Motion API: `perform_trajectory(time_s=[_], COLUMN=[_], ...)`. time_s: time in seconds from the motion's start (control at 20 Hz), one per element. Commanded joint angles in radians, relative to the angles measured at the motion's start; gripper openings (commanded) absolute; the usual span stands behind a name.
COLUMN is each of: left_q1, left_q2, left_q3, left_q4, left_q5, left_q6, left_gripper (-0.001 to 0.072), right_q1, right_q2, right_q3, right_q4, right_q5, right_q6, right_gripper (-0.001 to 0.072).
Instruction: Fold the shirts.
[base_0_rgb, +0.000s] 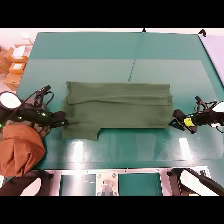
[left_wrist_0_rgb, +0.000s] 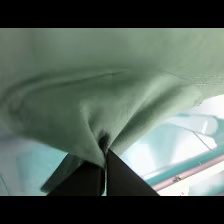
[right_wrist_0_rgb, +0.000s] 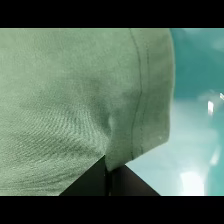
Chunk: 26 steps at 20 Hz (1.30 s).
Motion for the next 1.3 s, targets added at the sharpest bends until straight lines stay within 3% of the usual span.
perform_trajectory(time_s=[0.0,0.25,0.65,0.7,0.75,0.8,0.85,0.9,1.0,1.05,1.1,1.25], left_q1=[-0.037,-0.039,-0.039,-0.039,-0.039,-0.035,-0.029,-0.016,0.021,0.039,0.057,0.078], left_q2=[0.017,-0.135,-0.699,-0.764,-0.809,-0.839,-0.846,-0.846,-0.845,-0.845,-0.845,-0.845], left_q3=[0.035,0.249,0.757,0.809,0.846,0.877,0.892,0.908,0.969,1.000,1.029,1.074], left_q4=[-0.008,-0.012,-0.021,-0.039,-0.049,-0.050,-0.049,-0.051,-0.051,-0.051,-0.051,-0.055], left_q5=[-0.003,0.077,0.161,0.192,0.233,0.277,0.319,0.335,0.241,0.173,0.108,0.003], left_q6=[-0.035,-0.002,0.080,0.079,0.078,0.070,0.067,0.067,0.068,0.067,0.067,0.067], left_gripper=[0.0025,0.0025,0.0028,0.0103,0.0376,0.0551,0.0546,0.0547,0.0547,0.0547,0.0547,0.0546], right_q1=[0.003,0.089,0.142,0.141,0.140,0.137,0.129,0.114,0.063,0.035,0.002,-0.059], right_q2=[0.001,-0.095,-0.651,-0.711,-0.766,-0.808,-0.830,-0.835,-0.833,-0.832,-0.832,-0.834], right_q3=[0.087,0.392,0.818,0.862,0.910,0.962,1.009,1.048,1.120,1.140,1.143,1.064], right_q4=[-0.037,0.040,0.048,0.048,0.048,0.048,0.047,0.043,0.029,0.008,-0.002,0.003], right_q5=[0.083,0.038,0.034,0.026,0.016,0.012,0.016,0.028,0.109,0.163,0.214,0.294], right_q6=[0.015,-0.002,0.054,0.064,0.069,0.069,0.068,0.051,-0.025,-0.057,-0.095,-0.205], right_gripper=[0.0015,0.0015,0.0016,0.0034,0.0159,0.0320,0.0415,0.0432,0.0440,0.0525,0.0558,0.0557])
